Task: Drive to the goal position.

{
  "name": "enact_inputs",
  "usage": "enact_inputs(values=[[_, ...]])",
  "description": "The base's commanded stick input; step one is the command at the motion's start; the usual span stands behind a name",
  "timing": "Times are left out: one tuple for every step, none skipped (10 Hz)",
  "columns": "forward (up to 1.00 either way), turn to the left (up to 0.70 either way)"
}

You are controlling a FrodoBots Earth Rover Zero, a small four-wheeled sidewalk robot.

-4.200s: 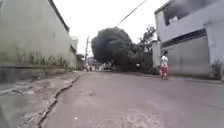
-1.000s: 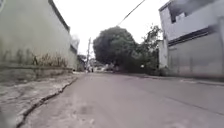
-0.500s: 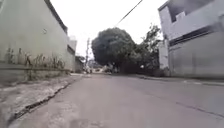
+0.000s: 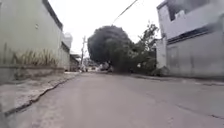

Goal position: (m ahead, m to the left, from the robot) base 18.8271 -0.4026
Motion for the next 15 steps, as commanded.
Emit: enact_inputs(values=[[0.7,-0.35],[0.7,-0.16],[0.7,0.0],[0.7,0.0],[0.7,0.0],[0.7,0.0],[0.7,0.0],[0.7,-0.02],[0.7,-0.23],[0.7,-0.34],[0.7,-0.35],[0.7,-0.33],[0.7,-0.02],[0.7,0.0],[0.7,0.0]])
